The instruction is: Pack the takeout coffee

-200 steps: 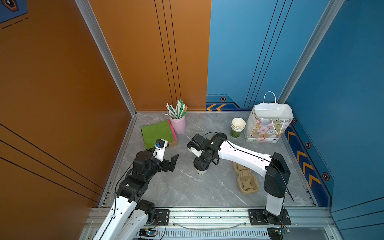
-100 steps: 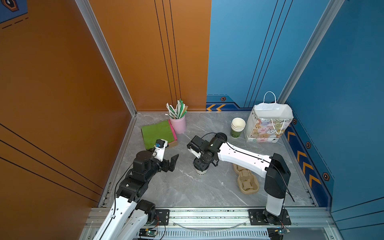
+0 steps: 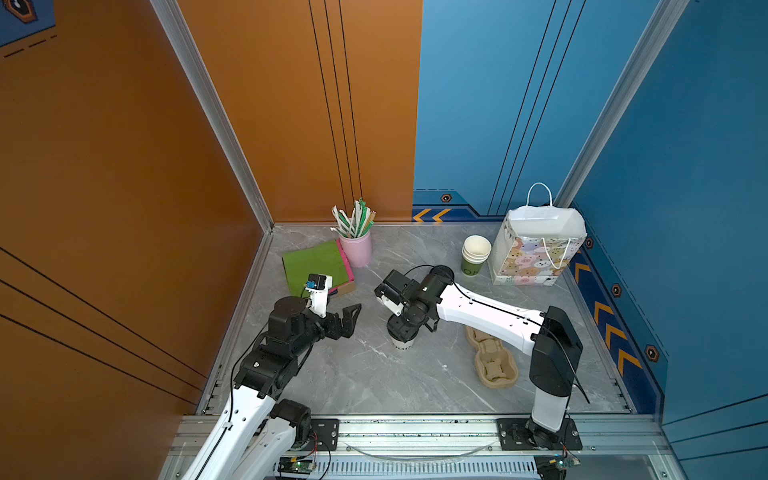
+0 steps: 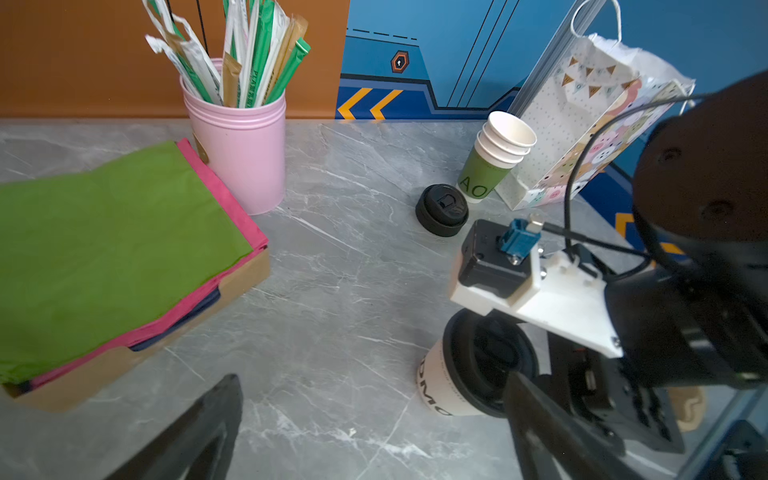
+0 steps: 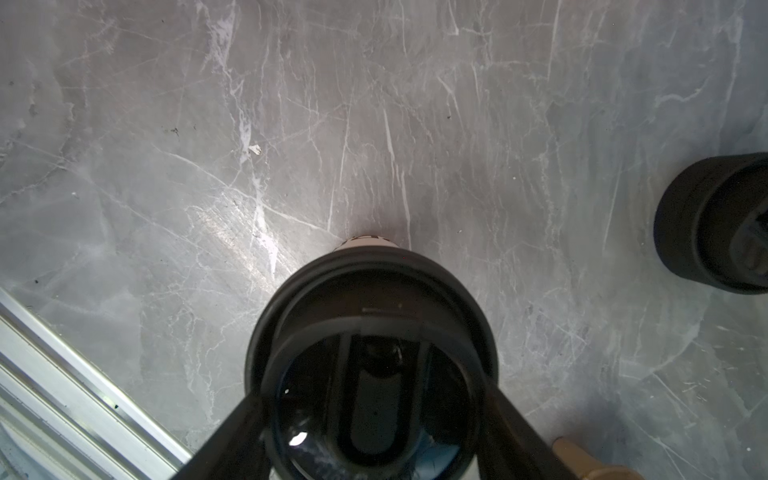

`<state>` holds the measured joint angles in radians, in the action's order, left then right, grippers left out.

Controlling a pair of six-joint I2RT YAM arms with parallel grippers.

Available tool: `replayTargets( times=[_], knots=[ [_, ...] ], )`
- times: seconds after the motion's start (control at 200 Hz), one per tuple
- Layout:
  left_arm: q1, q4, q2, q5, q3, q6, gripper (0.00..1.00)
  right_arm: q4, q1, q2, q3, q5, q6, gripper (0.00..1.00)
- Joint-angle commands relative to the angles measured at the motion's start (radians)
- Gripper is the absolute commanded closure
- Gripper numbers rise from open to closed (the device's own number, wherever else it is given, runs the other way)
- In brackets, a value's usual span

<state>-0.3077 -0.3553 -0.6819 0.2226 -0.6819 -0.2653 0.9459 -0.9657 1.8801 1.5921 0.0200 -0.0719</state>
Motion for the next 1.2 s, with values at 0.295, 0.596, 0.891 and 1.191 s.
replayTargets(
  times=[0.295, 0.596, 0.891, 1.191],
  knots=[
    [-0.001, 0.074, -0.142, 0.253, 0.024, -0.328, 0.12, 0.109, 0.036, 0.096, -0.101, -0.116, 0.287, 0.36],
    [-0.038, 0.157, -0.184, 0.250, 0.098, -0.377, 0.18, 0.107, 0.054, 0.096, -0.082, -0.148, 0.391, 0.34],
    [-0.089, 0.333, -0.286, 0.260, 0.145, -0.428, 0.19, 0.104, 0.062, 0.099, -0.070, -0.169, 0.402, 0.34],
    [-0.154, 0.414, -0.378, 0.234, 0.156, -0.443, 0.21, 0.088, 0.062, 0.099, -0.064, -0.178, 0.382, 0.34]
  ],
)
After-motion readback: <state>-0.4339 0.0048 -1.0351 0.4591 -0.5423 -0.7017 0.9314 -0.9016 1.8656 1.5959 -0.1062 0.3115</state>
